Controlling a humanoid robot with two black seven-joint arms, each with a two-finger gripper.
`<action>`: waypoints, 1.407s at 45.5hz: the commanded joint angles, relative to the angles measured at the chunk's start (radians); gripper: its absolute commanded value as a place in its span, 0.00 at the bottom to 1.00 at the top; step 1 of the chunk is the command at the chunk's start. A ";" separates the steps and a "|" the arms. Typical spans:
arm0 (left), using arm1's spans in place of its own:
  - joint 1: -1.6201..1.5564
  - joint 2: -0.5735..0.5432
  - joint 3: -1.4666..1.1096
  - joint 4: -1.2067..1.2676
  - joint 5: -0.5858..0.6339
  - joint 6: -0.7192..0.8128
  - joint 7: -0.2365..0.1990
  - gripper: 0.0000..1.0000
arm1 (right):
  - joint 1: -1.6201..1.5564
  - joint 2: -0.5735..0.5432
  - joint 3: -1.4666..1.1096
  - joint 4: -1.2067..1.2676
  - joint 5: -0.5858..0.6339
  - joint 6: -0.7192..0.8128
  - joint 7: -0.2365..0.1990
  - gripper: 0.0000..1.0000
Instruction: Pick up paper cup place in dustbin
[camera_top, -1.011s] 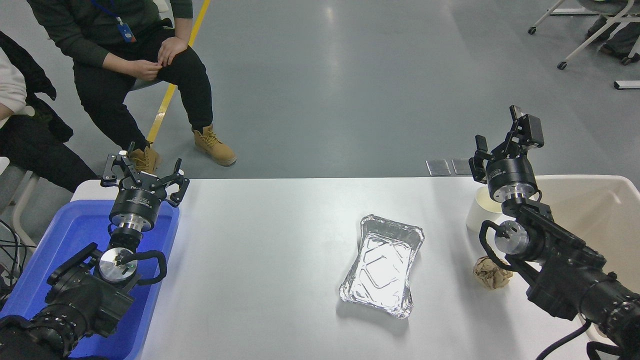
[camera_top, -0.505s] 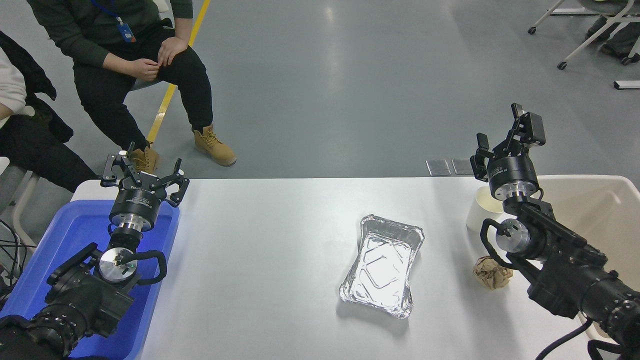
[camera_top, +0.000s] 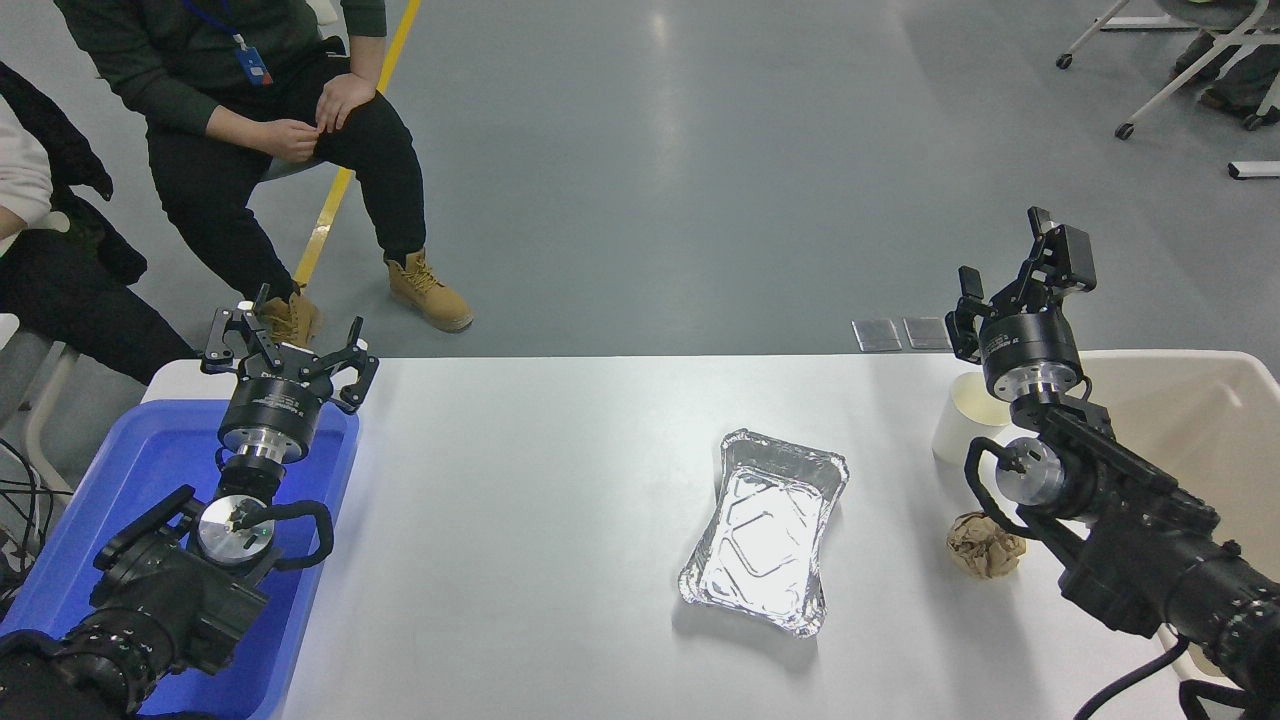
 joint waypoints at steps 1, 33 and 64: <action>0.000 0.000 0.000 0.001 0.000 0.000 0.000 0.99 | -0.008 -0.010 -0.001 -0.006 0.000 -0.001 0.000 1.00; 0.000 0.000 0.000 0.001 0.000 0.000 0.000 0.99 | 0.103 -0.195 -0.317 0.015 0.053 -0.045 0.000 1.00; 0.000 0.000 0.000 0.001 0.000 0.000 0.000 0.99 | 0.787 -0.368 -1.717 0.195 0.030 -0.007 0.000 1.00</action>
